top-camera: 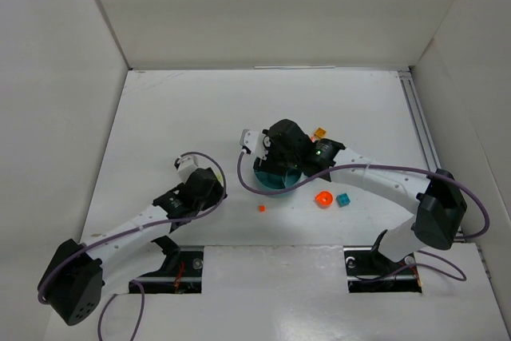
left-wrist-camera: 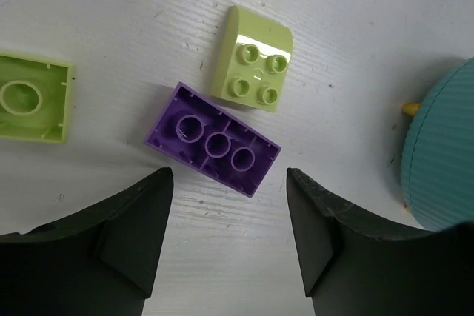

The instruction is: Sort the legos into containers by color

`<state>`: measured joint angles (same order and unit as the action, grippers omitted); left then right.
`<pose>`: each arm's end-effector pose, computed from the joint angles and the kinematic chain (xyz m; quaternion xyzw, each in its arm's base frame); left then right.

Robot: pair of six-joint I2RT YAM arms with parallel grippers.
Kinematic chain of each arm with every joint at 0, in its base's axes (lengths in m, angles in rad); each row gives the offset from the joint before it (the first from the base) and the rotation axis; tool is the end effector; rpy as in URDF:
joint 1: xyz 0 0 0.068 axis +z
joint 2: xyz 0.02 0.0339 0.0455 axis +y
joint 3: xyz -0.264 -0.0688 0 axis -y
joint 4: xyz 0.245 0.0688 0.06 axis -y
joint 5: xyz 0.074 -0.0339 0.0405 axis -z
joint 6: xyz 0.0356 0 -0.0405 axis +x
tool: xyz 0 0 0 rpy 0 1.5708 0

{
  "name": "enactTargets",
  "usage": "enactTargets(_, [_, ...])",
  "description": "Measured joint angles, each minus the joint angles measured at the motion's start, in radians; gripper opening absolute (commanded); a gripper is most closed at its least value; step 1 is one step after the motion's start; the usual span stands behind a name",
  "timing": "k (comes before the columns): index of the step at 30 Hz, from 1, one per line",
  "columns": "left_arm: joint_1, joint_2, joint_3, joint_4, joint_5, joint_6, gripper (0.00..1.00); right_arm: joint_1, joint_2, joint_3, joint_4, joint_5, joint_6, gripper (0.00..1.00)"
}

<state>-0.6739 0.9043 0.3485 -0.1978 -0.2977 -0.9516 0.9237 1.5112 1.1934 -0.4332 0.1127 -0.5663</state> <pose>0.1435 -0.1013 0.1688 -0.1840 0.8906 -0.1918 0.3690 0.2056 0.2654 0.2828 -0.6043 0.6883 0.0199 0.4007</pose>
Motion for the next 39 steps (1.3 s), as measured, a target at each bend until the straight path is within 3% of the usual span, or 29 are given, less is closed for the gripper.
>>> enactTargets(9, [0.029, 0.0, -0.016, 0.008, -0.026, -0.061, 0.56, 0.0, 0.0, 0.0, 0.0, 0.002, 0.01, 0.66])
enactTargets(18, [0.029, 0.096, 0.013, 0.054, -0.061, -0.089, 0.56, 0.0, -0.013, -0.016, 0.0, 0.012, 0.015, 0.66])
enactTargets(25, [0.03, 0.121, 0.016, 0.078, -0.058, -0.085, 0.39, 0.0, -0.013, -0.019, 0.0, 0.013, 0.017, 0.66])
enactTargets(33, [0.03, 0.106, 0.017, 0.062, -0.038, -0.063, 0.06, 0.0, -0.013, -0.019, 0.0, 0.023, 0.017, 0.66])
enactTargets(36, [0.03, 0.075, 0.017, 0.045, -0.032, -0.051, 0.0, 0.0, -0.015, -0.027, 0.0, 0.023, 0.018, 0.66])
enactTargets(39, [0.03, 0.04, 0.017, 0.035, -0.031, -0.037, 0.0, 0.0, -0.017, -0.032, -0.001, 0.023, 0.022, 0.66])
